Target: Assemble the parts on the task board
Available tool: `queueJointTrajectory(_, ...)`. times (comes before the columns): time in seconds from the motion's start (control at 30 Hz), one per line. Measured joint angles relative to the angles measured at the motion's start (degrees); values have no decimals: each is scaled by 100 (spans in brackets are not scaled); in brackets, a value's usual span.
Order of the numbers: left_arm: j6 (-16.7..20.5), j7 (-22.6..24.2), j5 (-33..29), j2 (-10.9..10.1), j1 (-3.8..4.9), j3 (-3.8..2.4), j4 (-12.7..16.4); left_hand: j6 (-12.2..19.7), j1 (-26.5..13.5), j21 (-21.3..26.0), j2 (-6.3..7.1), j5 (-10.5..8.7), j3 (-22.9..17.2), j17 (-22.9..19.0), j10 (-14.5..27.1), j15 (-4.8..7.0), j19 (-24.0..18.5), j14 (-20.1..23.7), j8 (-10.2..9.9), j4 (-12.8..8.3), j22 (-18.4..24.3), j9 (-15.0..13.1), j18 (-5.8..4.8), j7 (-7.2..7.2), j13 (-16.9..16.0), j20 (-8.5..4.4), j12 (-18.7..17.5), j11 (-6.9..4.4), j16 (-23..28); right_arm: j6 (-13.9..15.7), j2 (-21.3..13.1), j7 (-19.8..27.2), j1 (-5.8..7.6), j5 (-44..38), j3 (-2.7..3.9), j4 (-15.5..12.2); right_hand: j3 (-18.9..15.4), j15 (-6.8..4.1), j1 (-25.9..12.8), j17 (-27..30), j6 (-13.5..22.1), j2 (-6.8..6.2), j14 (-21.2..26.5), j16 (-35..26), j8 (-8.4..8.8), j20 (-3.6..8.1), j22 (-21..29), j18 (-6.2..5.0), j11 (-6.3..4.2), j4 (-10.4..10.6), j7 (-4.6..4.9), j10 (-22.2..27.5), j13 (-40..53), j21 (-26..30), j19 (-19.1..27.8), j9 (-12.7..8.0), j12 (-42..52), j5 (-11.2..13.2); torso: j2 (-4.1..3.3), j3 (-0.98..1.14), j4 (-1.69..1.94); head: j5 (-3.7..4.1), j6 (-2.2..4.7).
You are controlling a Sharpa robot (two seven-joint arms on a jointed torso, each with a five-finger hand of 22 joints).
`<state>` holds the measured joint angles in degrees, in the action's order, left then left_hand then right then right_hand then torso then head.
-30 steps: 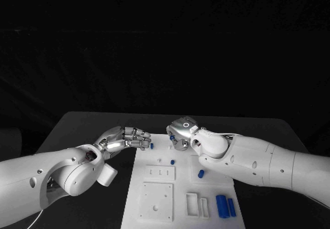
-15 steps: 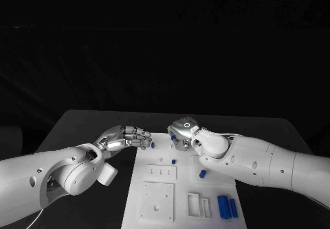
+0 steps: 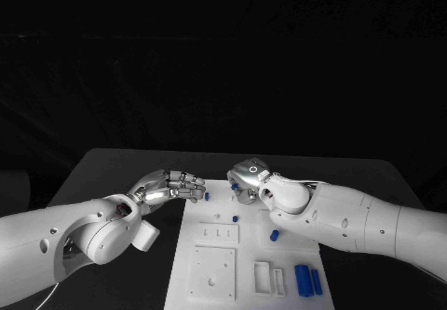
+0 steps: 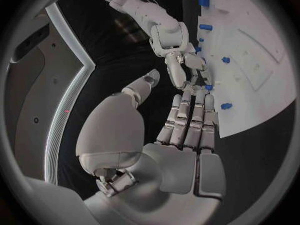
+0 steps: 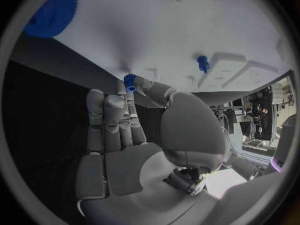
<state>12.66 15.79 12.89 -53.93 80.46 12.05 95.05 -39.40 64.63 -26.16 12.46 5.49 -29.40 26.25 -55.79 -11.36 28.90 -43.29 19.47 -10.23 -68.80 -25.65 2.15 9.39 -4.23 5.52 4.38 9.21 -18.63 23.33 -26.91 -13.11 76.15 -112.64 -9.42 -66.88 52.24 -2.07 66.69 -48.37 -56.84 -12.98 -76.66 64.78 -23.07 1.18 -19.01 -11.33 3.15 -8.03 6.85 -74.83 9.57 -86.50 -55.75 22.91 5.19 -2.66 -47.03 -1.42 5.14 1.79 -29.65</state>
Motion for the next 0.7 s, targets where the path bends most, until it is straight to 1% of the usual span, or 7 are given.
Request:
queueJointTrajectory(0.23,3,0,0,0,3,0,0,0,0,0,0,0,0,0,0,0,0,0,0,0,0,0,0,0,0,0,0,0,0,-22,18,16,1,83,-2,32,2,0,0,11,4,0,0,0,13,-7,0,0,-1,31,4,2,6,0,7,-1,-11,0,-8,-3,2,-10,4)
queueJointTrajectory(0.33,3,0,0,-1,6,0,0,0,0,0,0,0,0,0,0,0,0,0,0,0,0,0,-1,0,0,0,0,0,0,-31,26,21,3,119,-2,50,-106,-19,-29,12,117,-138,26,0,50,-8,1,0,71,85,58,129,22,9,8,-17,-87,-72,-10,-7,2,-12,4)
queueJointTrajectory(0.37,3,0,0,-2,8,0,0,0,0,0,0,0,0,0,0,0,0,0,0,0,0,0,-1,0,-1,0,0,0,0,-36,26,21,3,135,-2,58,-164,-13,-47,22,182,-218,59,0,85,-9,-1,0,106,93,80,212,-1,14,9,-31,-129,-60,-13,-7,-1,-12,4)
queueJointTrajectory(0.4,4,0,0,-3,10,0,0,0,0,0,0,0,0,0,0,0,0,0,0,0,0,0,-1,0,0,0,0,0,0,-41,26,21,3,145,-2,65,-201,-5,-62,27,203,-257,76,1,103,-10,-3,-2,117,99,100,258,-24,19,10,-42,-143,-38,-14,-7,-1,-13,4)
queueJointTrajectory(0.5,5,-1,0,-4,14,0,2,0,0,0,0,0,0,-5,0,0,0,0,0,0,0,0,-1,0,-1,0,0,0,0,-48,26,20,3,180,-6,74,-268,5,-77,42,261,-318,108,1,114,-17,-8,-2,161,92,139,334,-58,20,19,-56,-143,-23,-17,-9,-2,-13,6)
queueJointTrajectory(0.63,5,-1,0,-4,17,0,2,0,0,0,0,0,0,-4,0,0,0,0,0,0,0,0,-1,0,-1,0,0,0,0,-42,26,14,3,220,-6,75,-361,8,-84,65,330,-324,124,1,146,3,-13,-2,186,92,167,431,-80,20,43,-63,-143,-23,-20,-9,-4,-13,10)
queueJointTrajectory(0.7,6,-1,0,-4,18,0,2,0,0,0,0,0,0,-4,0,0,0,0,0,0,0,0,-2,0,2,0,0,0,0,-30,22,13,3,241,-6,66,-397,47,-61,75,350,-347,123,1,146,-4,-13,-1,206,63,173,473,-94,20,52,-63,-143,-23,-20,-8,-4,-13,13)
